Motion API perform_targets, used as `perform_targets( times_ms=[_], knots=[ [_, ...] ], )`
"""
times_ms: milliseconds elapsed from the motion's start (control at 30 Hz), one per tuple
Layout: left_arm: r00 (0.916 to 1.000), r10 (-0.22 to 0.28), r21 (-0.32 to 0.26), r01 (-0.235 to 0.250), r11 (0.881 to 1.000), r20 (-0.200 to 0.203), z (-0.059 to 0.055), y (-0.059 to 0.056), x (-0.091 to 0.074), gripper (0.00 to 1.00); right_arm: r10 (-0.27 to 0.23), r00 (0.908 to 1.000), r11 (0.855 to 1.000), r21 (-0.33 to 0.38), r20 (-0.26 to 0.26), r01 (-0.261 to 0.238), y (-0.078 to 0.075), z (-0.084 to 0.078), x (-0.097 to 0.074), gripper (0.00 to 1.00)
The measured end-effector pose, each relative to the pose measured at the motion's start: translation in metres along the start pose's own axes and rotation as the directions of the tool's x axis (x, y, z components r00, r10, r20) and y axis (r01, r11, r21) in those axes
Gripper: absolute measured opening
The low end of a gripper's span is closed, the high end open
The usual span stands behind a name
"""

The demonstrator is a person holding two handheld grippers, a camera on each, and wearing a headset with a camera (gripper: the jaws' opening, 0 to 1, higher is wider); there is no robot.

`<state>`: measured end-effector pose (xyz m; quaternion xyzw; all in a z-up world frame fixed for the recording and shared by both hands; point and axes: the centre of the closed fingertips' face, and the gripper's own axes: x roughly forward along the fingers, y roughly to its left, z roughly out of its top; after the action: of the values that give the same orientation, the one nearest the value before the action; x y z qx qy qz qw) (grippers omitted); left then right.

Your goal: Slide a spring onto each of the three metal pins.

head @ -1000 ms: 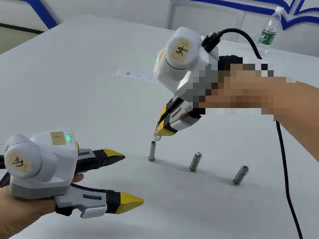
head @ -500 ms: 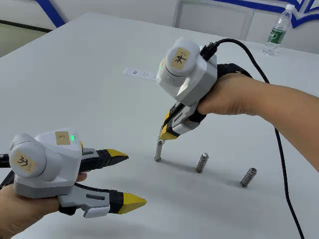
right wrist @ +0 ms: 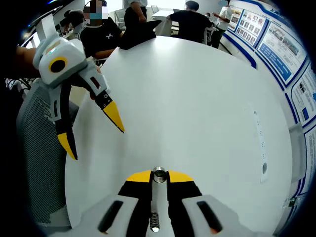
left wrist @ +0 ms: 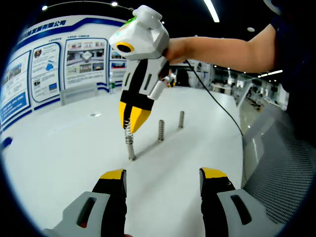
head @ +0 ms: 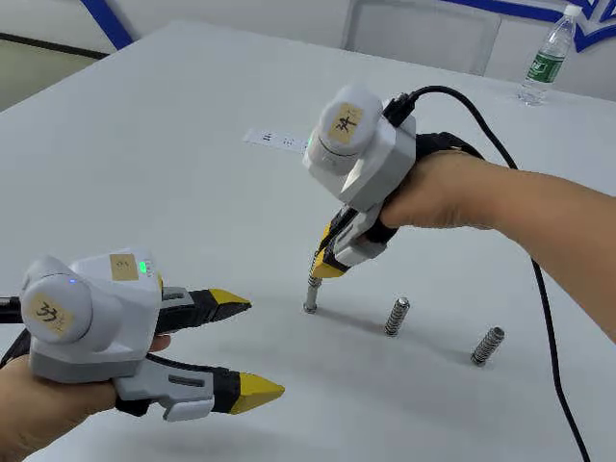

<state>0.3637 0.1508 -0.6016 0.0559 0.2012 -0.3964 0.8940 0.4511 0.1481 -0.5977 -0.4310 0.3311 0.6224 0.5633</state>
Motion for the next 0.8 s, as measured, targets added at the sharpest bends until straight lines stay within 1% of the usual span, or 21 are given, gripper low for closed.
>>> perform_targets(
  times_ms=[133, 567, 700, 800],
  knots=[
    [1.0000, -0.002, -0.001, 0.002, 1.000, -0.001, -0.001, 0.000, 0.001, 0.61, 0.013, 0.9997, 1.000, 0.014, -0.022, -0.013, 0.000, -0.004, 0.007, 0.12],
    [1.0000, -0.001, -0.007, 0.001, 1.000, -0.001, -0.002, 0.000, -0.001, 0.61, 0.028, 0.9988, 0.999, 0.044, -0.041, -0.026, 0.003, -0.012, 0.027, 0.12],
    [1.0000, -0.001, -0.009, 0.001, 1.000, -0.003, -0.003, 0.000, -0.001, 0.61, 0.027, 0.9982, 0.999, 0.037, -0.054, -0.025, 0.005, -0.015, 0.030, 0.13],
    [1.0000, 0.001, -0.010, -0.001, 1.000, -0.002, -0.003, 0.001, -0.001, 0.61, 0.030, 0.9981, 0.999, 0.041, -0.054, -0.028, 0.005, -0.017, 0.031, 0.13]
  ],
)
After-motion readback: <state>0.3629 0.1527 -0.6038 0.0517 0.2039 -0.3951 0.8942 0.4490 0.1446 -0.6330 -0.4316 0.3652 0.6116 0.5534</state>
